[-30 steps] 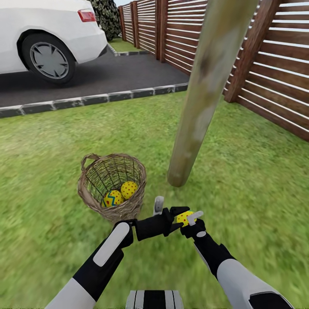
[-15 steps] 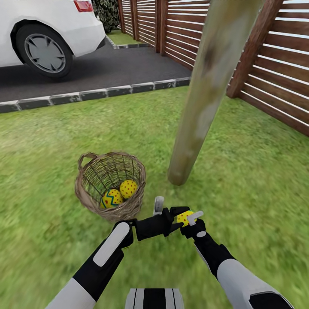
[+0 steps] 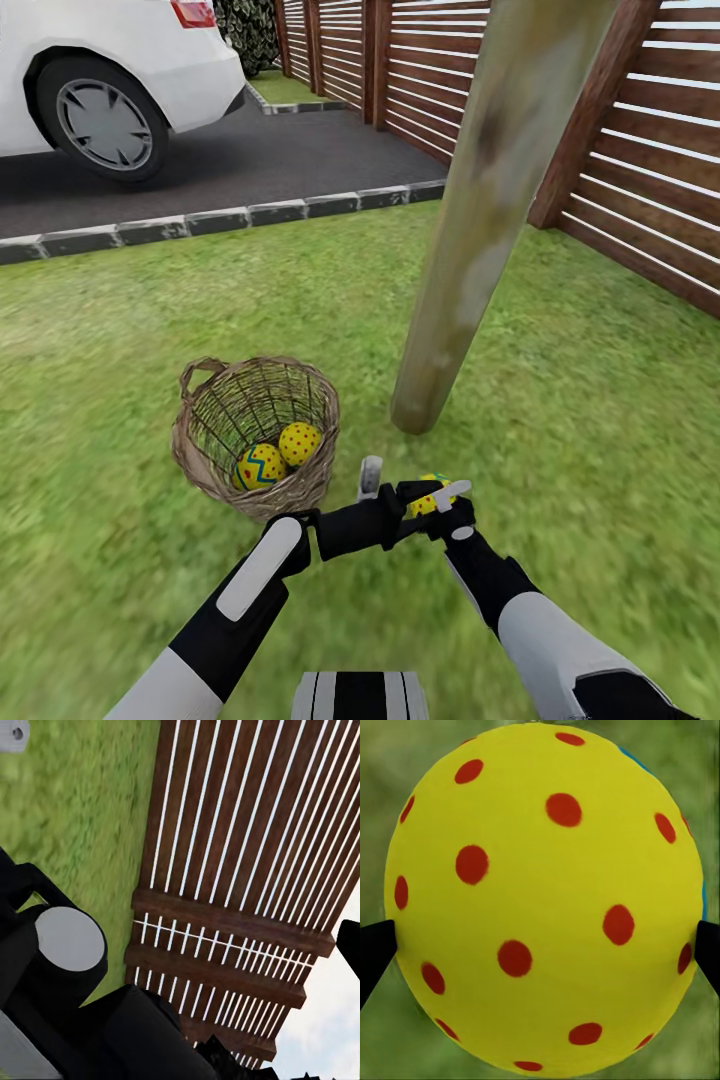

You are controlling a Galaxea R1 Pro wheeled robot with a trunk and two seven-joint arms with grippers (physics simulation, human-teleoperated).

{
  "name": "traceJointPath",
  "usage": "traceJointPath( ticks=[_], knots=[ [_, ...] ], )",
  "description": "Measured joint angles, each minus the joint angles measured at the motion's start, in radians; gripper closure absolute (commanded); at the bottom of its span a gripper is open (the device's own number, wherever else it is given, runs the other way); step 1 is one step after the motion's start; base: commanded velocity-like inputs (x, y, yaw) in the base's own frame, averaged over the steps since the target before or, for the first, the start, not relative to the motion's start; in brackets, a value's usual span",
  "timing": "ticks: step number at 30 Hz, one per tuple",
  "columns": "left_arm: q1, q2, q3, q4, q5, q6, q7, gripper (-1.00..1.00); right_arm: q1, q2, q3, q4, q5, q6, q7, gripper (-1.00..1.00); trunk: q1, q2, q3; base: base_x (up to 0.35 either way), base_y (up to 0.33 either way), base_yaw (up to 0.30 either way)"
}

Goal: Take the three Easter eggs out of the wicker basket on the lawn in the garden, then place them on the lawn next to a single tree (choose any tree) so that all three eggs are next to the same tree and none are left in the basket.

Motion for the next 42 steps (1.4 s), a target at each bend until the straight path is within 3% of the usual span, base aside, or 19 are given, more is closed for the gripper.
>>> traceJointPath(
  ticks=[2,4,6,9,11,17,26,31,42],
  knots=[
    [0.000,0.000,0.000,0.000,0.000,0.000,0.000,-1.00,-0.032,-0.003,-0.001,0.028,-0.001,-0.001,-0.035,1.00,0.000,0.000,0.000,0.000,0.000,0.000],
    [0.000,0.001,0.000,-0.003,0.001,0.001,-0.001,-1.00,-0.100,-0.007,-0.007,0.115,0.000,-0.003,-0.072,1.00,0.000,0.000,0.000,0.000,0.000,0.000],
    [0.000,0.008,0.000,-0.007,0.004,0.005,-0.071,-1.00,-0.126,-0.008,-0.046,0.155,0.000,-0.004,-0.080,1.00,0.000,0.000,0.000,0.000,0.000,0.000],
    [0.000,0.026,0.000,-0.009,0.002,0.010,-0.175,-1.00,-0.129,-0.008,-0.058,0.165,0.000,-0.008,-0.083,1.00,0.000,0.000,0.000,0.000,0.000,0.000],
    [0.001,0.033,-0.001,-0.019,0.002,0.012,-0.192,-1.00,-0.130,-0.009,-0.059,0.166,0.000,-0.010,-0.083,1.00,0.000,0.000,0.000,0.000,0.000,0.000],
    [0.042,0.041,-0.002,-0.094,0.002,0.019,-0.198,-1.00,-0.130,-0.008,-0.060,0.168,0.004,-0.015,-0.083,1.00,0.000,0.000,0.000,0.000,0.000,0.000],
    [0.046,0.040,-0.001,-0.097,0.003,0.020,-0.198,-1.00,-0.130,0.001,-0.058,0.156,0.007,-0.016,-0.083,1.00,0.001,0.000,-0.008,0.000,0.000,0.000],
    [0.046,0.039,-0.001,-0.096,0.003,0.020,-0.198,-1.00,-0.130,0.000,-0.058,0.153,0.007,-0.016,-0.083,1.00,0.003,-0.002,-0.027,0.000,0.000,0.000],
    [0.046,0.039,-0.001,-0.096,0.005,0.020,-0.199,-1.00,-0.130,0.000,-0.058,0.121,0.007,-0.013,-0.078,1.00,0.004,-0.002,-0.031,0.000,0.000,0.000]
  ],
)
